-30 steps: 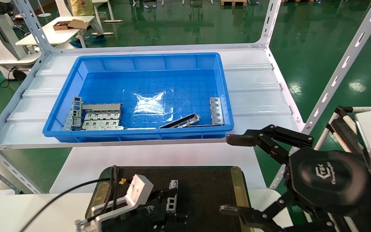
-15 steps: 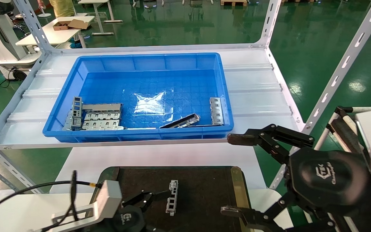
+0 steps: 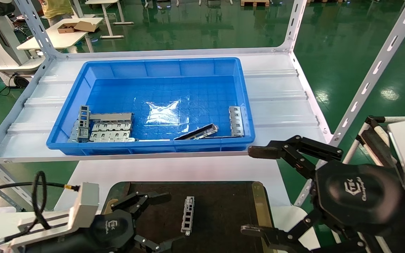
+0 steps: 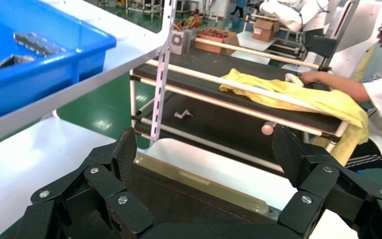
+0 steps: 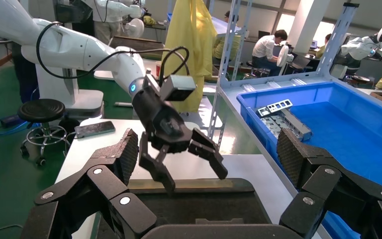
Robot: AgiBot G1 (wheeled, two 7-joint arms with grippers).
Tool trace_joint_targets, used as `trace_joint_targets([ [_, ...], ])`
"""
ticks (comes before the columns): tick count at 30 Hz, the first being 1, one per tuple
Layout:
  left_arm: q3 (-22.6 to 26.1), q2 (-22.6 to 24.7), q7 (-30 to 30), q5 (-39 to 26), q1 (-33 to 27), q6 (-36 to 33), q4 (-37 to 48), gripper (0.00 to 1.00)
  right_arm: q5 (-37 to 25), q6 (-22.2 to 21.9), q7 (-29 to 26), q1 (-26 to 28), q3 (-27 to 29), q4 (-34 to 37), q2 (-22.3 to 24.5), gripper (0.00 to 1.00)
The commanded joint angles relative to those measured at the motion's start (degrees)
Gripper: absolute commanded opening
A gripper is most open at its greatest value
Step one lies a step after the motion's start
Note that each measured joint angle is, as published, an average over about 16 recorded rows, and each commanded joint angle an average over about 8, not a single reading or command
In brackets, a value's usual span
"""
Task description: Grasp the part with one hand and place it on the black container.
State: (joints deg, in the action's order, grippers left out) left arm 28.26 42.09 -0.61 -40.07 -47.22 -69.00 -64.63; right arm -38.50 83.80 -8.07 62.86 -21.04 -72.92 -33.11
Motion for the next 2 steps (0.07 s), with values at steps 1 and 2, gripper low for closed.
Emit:
trace_joint_targets([
  [1,-0.56,-1.06,0.08,0.93,-0.55,-1.78,-0.03,1.0,0.0,0.0,0.0,0.0,0.0,0.0,0.0,1.0],
  [2,-0.62,-1.22,0.1,1.04,-0.59,-1.97,-0.08,1.0,0.0,0.0,0.0,0.0,0.0,0.0,0.0,1.0],
])
